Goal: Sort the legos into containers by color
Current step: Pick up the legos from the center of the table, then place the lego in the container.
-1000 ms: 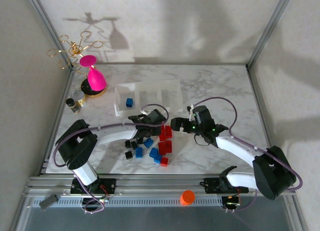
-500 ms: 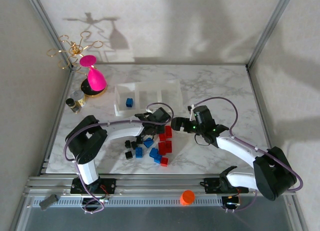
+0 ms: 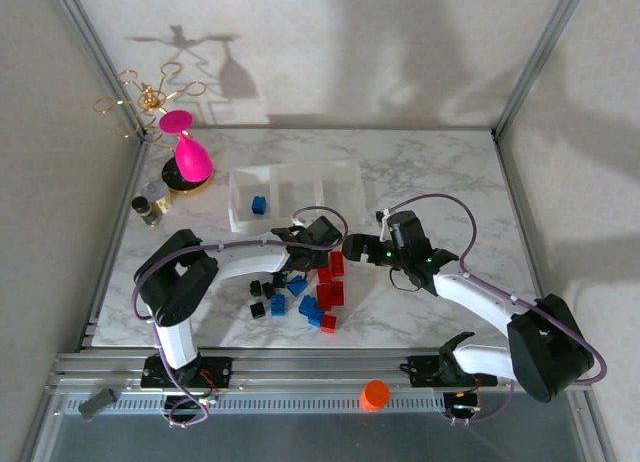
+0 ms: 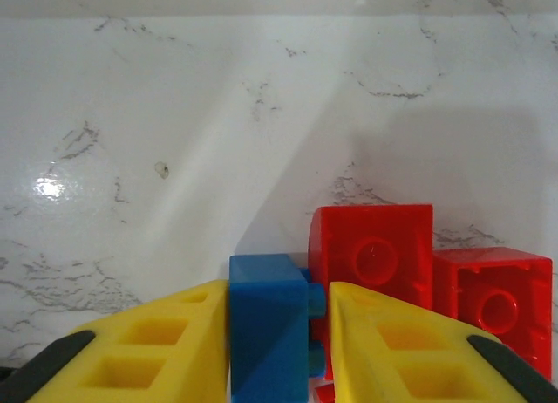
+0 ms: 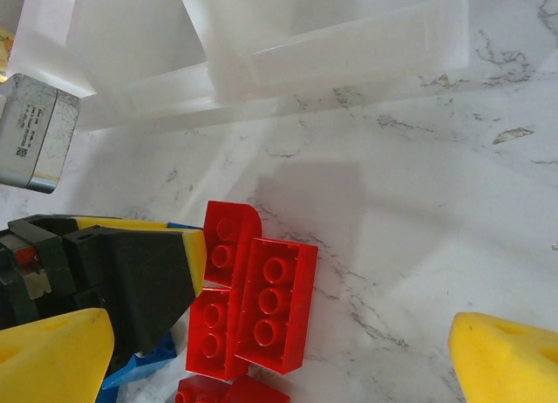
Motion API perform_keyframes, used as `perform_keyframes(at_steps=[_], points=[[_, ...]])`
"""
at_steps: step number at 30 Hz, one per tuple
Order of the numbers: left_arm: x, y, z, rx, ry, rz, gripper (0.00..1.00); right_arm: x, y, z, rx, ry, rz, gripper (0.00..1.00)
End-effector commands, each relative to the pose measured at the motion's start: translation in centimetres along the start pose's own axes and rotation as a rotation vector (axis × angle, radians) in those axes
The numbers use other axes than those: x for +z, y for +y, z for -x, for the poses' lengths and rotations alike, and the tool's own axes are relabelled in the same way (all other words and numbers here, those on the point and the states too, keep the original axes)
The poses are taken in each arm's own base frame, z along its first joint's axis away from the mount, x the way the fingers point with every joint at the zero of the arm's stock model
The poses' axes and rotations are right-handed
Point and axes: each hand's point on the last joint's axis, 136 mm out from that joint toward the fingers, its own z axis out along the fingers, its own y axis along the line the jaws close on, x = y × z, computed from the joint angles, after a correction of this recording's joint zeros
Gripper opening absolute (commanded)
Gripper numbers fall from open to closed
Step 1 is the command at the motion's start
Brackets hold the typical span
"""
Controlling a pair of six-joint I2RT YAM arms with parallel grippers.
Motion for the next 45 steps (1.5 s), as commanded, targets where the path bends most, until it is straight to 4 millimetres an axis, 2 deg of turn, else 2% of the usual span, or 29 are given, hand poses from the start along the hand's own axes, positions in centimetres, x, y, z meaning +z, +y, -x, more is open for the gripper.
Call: perform_keyframes(at_steps=[1,10,20,23,26,32,38,41,45], points=[[-0.1,1.3,-0.1,0.026,-0.009,0.057,0.31,-0.3,0.4,0.5,0.005,-0.009,0.019,0.99],[-1.7,1.4,1.1,0.006,-0.041,0.035,0.26,-0.4,0.8,1.1,-0.006,-0.018,0.026,0.99],[-5.2,2.3,4.0,-0.052,-0.121,-0.006,0.26,-1.1,3.6,3.1,-0.074,-0.041,0.110,0.99],[-5.0,2.4,3.9,-0.042,-0.116,0.004,0.27,-0.9,3.7,3.2,-0.073,-0.037,0.115,0.99],[-3.9,3.2,3.3,-0.024,-0.097,0.053,0.27,-0.6,3.6,3.0,-0.061,-0.029,0.117,0.99],[-1.7,2.9,1.8,0.003,-0.039,0.054,0.26,-0.5,3.4,2.6,-0.052,-0.022,0.117,0.99],[-0.6,2.7,0.9,0.007,-0.011,0.048,0.26,-0.5,3.0,2.4,-0.046,-0.025,0.105,0.99],[-0.4,3.1,0.7,0.010,-0.008,0.066,0.26,-0.5,2.9,2.3,-0.044,-0.022,0.101,0.99],[-1.6,3.6,1.8,0.006,-0.044,0.086,0.26,-0.4,2.8,2.2,-0.045,-0.020,0.095,0.99]])
